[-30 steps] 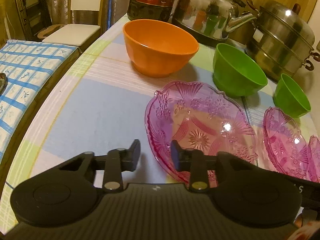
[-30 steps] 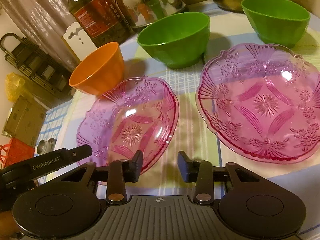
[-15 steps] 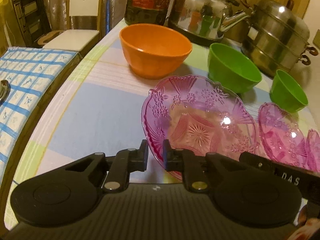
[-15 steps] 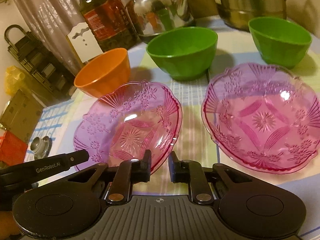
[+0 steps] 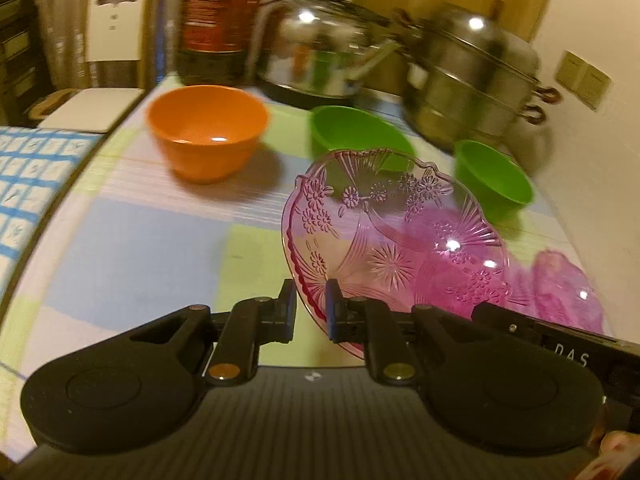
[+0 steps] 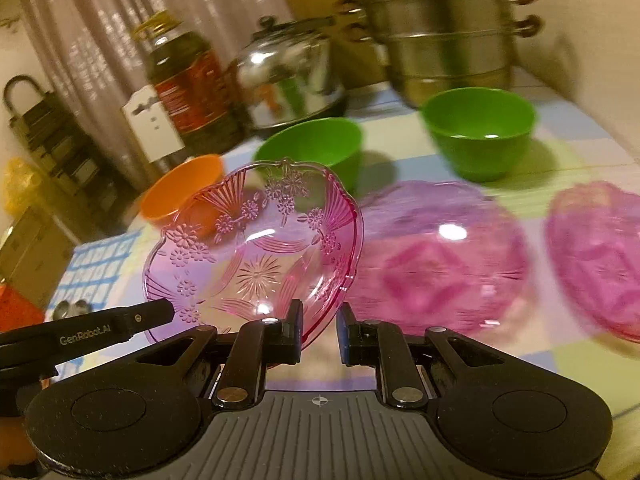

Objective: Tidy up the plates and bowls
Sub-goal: 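Lift the pink plate with both grippers, lower it onto another pink plate, open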

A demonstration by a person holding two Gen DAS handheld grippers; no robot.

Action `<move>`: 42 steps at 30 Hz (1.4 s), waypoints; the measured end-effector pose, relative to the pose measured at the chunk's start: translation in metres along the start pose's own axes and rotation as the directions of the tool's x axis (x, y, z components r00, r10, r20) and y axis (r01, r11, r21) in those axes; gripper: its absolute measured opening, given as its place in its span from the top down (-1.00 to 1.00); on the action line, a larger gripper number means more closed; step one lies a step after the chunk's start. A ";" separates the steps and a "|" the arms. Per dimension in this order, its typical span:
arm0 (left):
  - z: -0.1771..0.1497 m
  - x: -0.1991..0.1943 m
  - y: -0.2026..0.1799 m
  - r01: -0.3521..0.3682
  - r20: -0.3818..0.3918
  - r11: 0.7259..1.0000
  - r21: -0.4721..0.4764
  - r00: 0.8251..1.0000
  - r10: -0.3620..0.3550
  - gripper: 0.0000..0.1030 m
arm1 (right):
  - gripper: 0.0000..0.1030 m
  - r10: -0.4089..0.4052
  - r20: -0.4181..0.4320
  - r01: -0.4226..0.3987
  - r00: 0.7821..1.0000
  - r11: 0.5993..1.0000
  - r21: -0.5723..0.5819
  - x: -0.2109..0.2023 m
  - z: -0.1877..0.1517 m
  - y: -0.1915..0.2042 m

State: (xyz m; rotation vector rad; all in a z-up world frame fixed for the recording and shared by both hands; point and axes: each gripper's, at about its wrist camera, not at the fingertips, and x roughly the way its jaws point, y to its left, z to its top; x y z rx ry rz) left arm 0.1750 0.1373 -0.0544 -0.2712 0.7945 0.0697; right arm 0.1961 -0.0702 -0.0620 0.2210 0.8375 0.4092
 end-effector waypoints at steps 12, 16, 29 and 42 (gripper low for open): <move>0.004 0.050 -0.069 0.086 -0.053 0.993 0.085 0.995 -0.082 0.74 | 0.66 -0.130 0.022 0.127 0.991 0.987 0.103 -0.014 0.010 -0.071; 0.005 0.067 -0.078 0.081 -0.069 0.992 0.101 0.995 -0.074 0.75 | 0.66 -0.148 0.011 0.146 0.989 0.982 0.120 -0.005 0.012 -0.084; 0.002 0.086 -0.089 0.054 -0.095 0.993 0.109 0.995 -0.044 0.73 | 0.66 -0.184 0.001 0.183 0.983 0.977 0.107 0.011 0.013 -0.093; 0.001 0.089 -0.087 -0.012 -0.084 0.993 0.114 0.996 0.022 0.57 | 0.30 -0.247 0.029 0.247 0.969 0.969 0.002 0.015 0.011 -0.080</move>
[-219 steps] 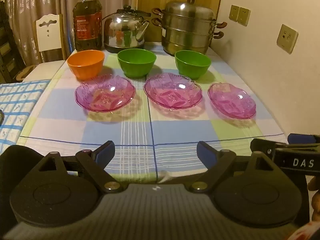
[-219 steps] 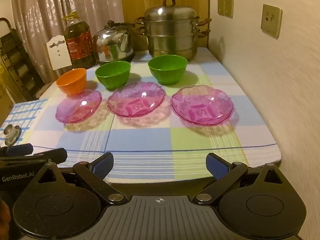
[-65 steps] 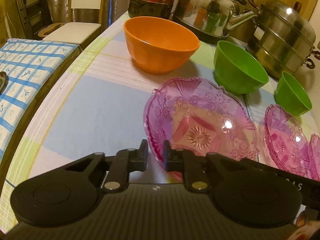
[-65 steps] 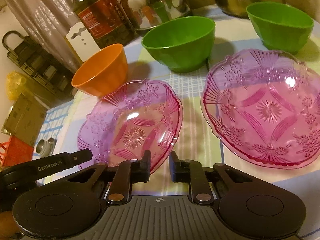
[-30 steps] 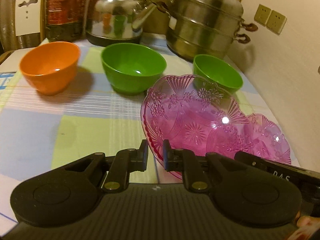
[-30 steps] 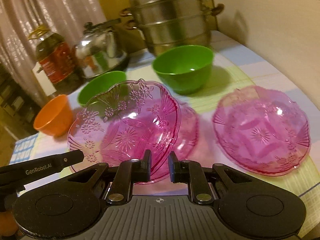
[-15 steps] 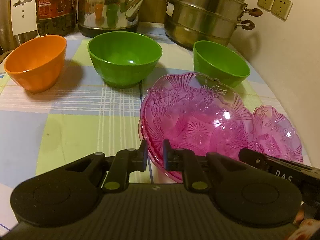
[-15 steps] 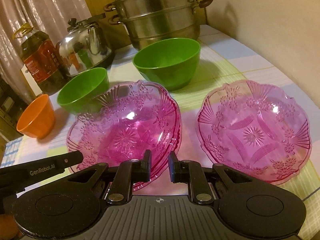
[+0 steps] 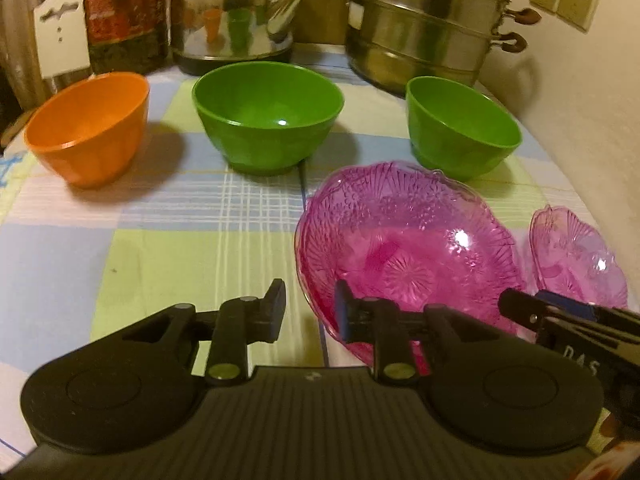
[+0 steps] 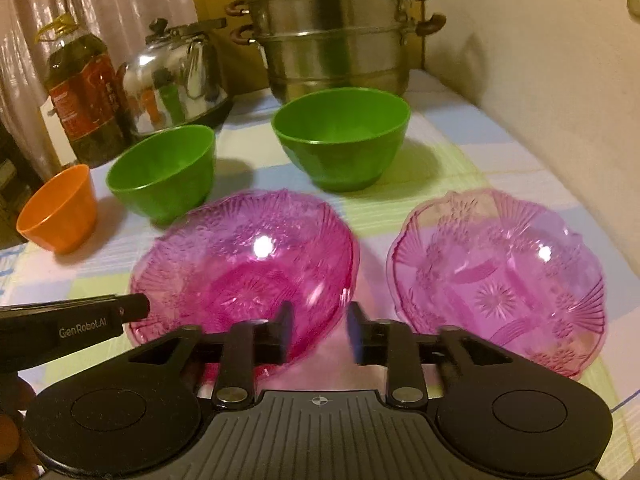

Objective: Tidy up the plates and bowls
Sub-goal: 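Lift the pink plate with both grippers, lower it onto another pink plate, open, then move both grippers back toward the remaining single pink glass plate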

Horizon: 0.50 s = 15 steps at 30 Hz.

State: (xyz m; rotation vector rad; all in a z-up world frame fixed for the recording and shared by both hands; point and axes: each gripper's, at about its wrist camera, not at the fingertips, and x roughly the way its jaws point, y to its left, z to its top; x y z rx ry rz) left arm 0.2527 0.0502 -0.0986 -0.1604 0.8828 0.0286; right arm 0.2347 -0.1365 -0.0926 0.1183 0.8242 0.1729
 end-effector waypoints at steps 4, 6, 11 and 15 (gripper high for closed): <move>0.000 -0.004 0.001 -0.004 0.019 1.000 0.002 1.000 0.004 0.56 | 0.28 0.021 0.001 -0.021 1.000 0.999 0.032 -0.001 0.001 -0.005; 0.001 -0.005 0.001 -0.002 0.022 1.000 -0.003 1.000 0.002 0.56 | 0.28 0.023 0.007 -0.023 1.000 0.999 0.028 -0.003 0.001 -0.005; -0.001 -0.009 0.001 0.011 0.035 1.000 -0.014 0.999 -0.011 0.57 | 0.28 0.026 0.023 -0.027 0.999 0.999 0.030 -0.007 0.001 -0.006; -0.002 -0.017 -0.001 0.025 0.057 1.000 -0.017 0.998 -0.024 0.56 | 0.28 0.025 0.033 -0.026 0.999 0.999 0.025 -0.014 -0.001 -0.007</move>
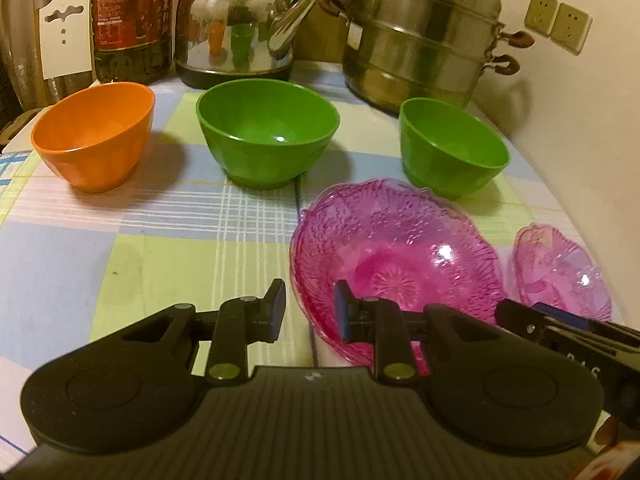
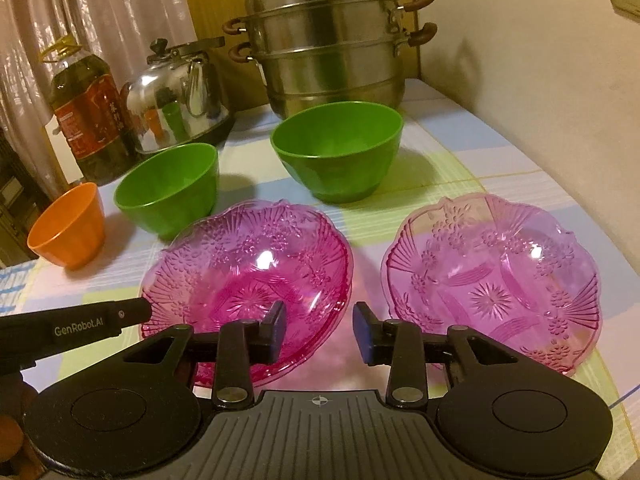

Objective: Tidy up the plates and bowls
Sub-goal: 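Move both grippers back toward the remaining single pink glass plate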

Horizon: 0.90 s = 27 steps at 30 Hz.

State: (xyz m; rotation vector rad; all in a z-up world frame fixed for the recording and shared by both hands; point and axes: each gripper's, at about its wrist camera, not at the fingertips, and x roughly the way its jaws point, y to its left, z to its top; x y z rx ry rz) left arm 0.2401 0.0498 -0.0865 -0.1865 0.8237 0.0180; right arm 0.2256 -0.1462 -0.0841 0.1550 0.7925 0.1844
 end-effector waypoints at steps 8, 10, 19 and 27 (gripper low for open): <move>-0.004 -0.023 -0.016 0.038 0.015 0.999 0.008 0.999 -0.038 0.57 | 0.28 -0.012 0.015 0.012 1.000 1.000 0.009 -0.025 -0.001 -0.007; -0.008 -0.031 -0.022 0.051 0.019 0.999 0.003 0.999 -0.051 0.56 | 0.28 -0.023 0.012 0.023 1.000 1.000 0.016 -0.034 -0.002 -0.010; -0.031 -0.068 -0.051 0.109 0.009 0.994 -0.001 0.994 -0.109 0.53 | 0.28 -0.092 0.006 0.091 0.996 0.993 0.078 -0.078 -0.016 -0.044; -0.049 -0.093 -0.075 0.136 0.004 0.991 0.010 0.991 -0.136 0.51 | 0.28 -0.143 -0.001 0.142 0.990 0.983 0.113 -0.113 -0.029 -0.067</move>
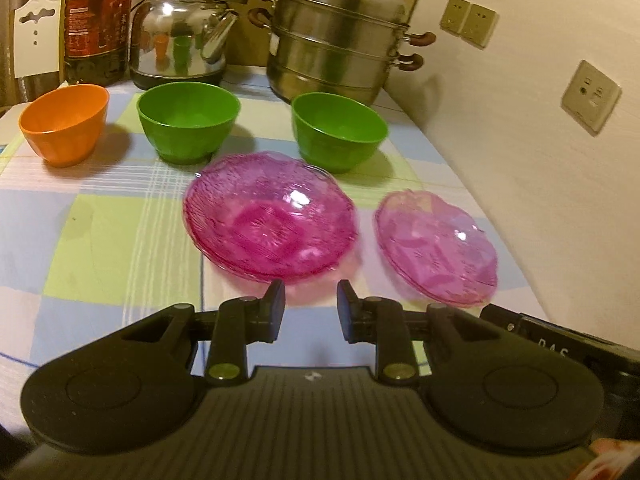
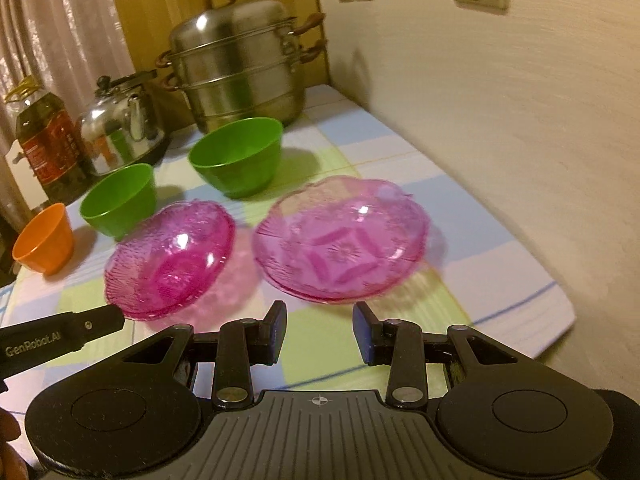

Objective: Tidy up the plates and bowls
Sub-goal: 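Move both grippers back toward the remaining single pink glass plate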

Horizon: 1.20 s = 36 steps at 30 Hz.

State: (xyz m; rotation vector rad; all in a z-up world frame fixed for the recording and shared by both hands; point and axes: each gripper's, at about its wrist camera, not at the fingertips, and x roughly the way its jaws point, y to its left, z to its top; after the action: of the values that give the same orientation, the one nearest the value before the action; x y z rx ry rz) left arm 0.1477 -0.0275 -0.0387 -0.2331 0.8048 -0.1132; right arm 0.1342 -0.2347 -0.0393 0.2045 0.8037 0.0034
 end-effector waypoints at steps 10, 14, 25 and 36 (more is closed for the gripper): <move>-0.006 -0.009 -0.023 0.010 -0.002 1.000 0.012 1.000 -0.010 0.51 | 0.28 -0.008 0.004 0.008 1.000 0.999 0.048 -0.014 -0.002 -0.024; -0.007 -0.007 -0.029 0.017 -0.008 1.000 0.009 1.000 -0.017 0.45 | 0.28 -0.010 0.011 0.009 1.000 0.998 0.063 -0.017 -0.001 -0.031; -0.007 0.015 -0.043 0.040 -0.028 0.999 -0.025 0.999 -0.041 0.44 | 0.28 -0.034 0.015 0.032 0.999 0.991 0.131 -0.009 0.004 -0.058; -0.006 0.059 -0.051 0.083 -0.057 0.991 -0.108 0.994 -0.089 0.44 | 0.28 -0.045 0.001 0.044 0.999 0.983 0.179 0.019 0.013 -0.086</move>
State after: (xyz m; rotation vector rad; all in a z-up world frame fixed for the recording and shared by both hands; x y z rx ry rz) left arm 0.1832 -0.0896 -0.0717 -0.3660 0.8632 -0.1596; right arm 0.1505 -0.3196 -0.0597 0.3566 0.8040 -0.1124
